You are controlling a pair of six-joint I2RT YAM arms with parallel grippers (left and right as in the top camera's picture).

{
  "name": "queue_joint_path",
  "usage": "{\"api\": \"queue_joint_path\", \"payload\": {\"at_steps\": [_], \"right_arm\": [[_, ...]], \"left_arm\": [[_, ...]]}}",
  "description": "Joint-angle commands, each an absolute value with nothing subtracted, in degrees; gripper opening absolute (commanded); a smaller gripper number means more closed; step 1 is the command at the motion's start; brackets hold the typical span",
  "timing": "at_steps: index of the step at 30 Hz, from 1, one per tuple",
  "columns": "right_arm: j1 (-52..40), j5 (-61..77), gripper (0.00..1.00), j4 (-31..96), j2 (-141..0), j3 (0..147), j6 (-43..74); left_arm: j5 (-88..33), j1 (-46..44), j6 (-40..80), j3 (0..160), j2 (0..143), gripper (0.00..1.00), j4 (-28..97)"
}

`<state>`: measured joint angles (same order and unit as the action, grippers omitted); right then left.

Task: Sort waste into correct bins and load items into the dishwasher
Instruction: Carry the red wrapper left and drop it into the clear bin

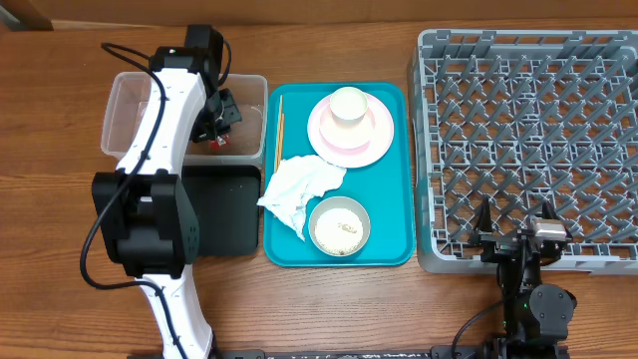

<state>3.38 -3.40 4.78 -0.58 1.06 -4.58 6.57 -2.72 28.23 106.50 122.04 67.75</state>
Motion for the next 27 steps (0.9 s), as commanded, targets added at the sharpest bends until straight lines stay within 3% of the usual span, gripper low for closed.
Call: {"api": "queue_joint_path", "payload": {"at_steps": [1, 3, 8, 17, 27], "right_arm": [[3.51, -3.77, 1.0, 4.58, -0.16, 0.47, -4.93], [3.51, -3.77, 1.0, 4.58, -0.19, 0.47, -4.93], [3.51, -3.77, 1.0, 4.58, -0.16, 0.47, -4.93], [3.51, -3.77, 1.0, 4.58, -0.19, 0.47, -4.93], [3.51, -3.77, 1.0, 4.58, -0.19, 0.47, -4.93]], "left_arm": [[7.73, -1.58, 29.17, 106.54, 122.87, 0.68, 67.35], [7.4, -1.39, 28.77, 107.02, 122.78, 0.73, 67.22], [5.34, -1.54, 28.27, 111.57, 120.7, 0.71, 69.47], [-9.45, -3.9, 25.45, 115.18, 109.91, 0.68, 76.34], [-5.65, -18.87, 20.34, 112.29, 107.57, 0.72, 85.84]]}}
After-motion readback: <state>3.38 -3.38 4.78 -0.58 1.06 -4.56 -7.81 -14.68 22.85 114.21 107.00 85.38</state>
